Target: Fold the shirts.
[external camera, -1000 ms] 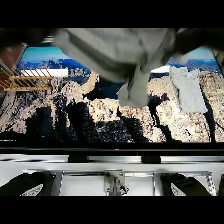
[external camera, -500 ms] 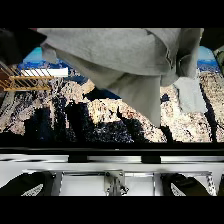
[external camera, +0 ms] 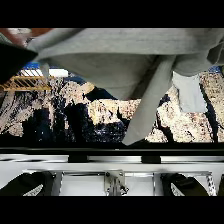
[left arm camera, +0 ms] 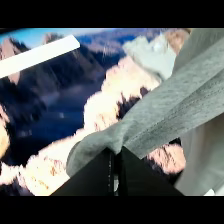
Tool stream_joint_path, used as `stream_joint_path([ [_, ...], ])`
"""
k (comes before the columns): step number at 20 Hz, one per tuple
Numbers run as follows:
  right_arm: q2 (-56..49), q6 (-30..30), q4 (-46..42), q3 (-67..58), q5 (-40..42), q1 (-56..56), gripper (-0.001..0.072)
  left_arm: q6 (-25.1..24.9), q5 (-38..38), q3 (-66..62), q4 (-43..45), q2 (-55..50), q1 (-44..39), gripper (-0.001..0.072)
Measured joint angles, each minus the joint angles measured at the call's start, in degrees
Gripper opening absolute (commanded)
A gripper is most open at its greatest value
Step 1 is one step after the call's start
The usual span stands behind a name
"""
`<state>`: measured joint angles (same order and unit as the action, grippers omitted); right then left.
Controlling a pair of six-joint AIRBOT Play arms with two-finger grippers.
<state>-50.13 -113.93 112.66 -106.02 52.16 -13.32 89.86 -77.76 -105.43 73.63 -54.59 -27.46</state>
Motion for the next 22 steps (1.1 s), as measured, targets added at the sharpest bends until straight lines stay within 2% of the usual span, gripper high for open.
stream_joint_path([
  [5, -11.9, 0.6, 6.1, 0.1, 18.4, 0.0, 0.0072, 3.1, -4.0, 14.1, 0.3, 0.5, -2.3, 0.0036],
  [8, -22.1, 0.6, 8.8, 0.2, 21.4, 0.0, 0.0072, 3.6, -1.8, 22.7, 0.2, 0.5, -4.4, 0.0036],
  [9, -25.4, 0.6, 9.4, 0.1, 20.3, 0.0, 0.0114, 3.6, 0.2, 25.1, 0.1, 0.5, -4.7, 0.0036],
  [10, -28.9, 1.1, 9.8, 0.1, 18.6, 0.0, 0.0339, 3.8, 2.6, 27.1, 0.1, 0.3, -4.9, 0.0036],
  [11, -32.1, 2.0, 10.0, 0.1, 16.9, 0.0, 0.0617, 3.8, 5.0, 28.7, 0.2, 0.0, -4.7, 0.0036],
  [15, -39.5, 4.9, 8.3, 0.1, 15.0, 1.5, 0.0631, 3.9, 12.2, 31.8, 0.2, -2.3, -2.3, 0.0036],
  [16, -39.9, 5.3, 5.5, 0.1, 17.2, 2.6, 0.0558, 3.9, 12.9, 32.2, 0.2, -2.8, -1.2, 0.0037],
  [17, -40.0, 5.4, 2.2, 0.1, 20.1, 3.9, 0.0547, 3.8, 13.7, 32.3, 0.1, -3.1, -0.2, 0.0036],
  [19, -39.7, 6.3, -3.3, 0.9, 28.1, 8.2, 0.0547, 3.5, 14.5, 32.7, 0.1, -3.5, 2.4, 0.0037],
  [22, -36.4, 9.4, -0.1, 10.4, 37.1, 18.0, 0.0557, 2.0, 14.5, 32.9, 0.2, -3.7, 5.9, 0.0037],
])
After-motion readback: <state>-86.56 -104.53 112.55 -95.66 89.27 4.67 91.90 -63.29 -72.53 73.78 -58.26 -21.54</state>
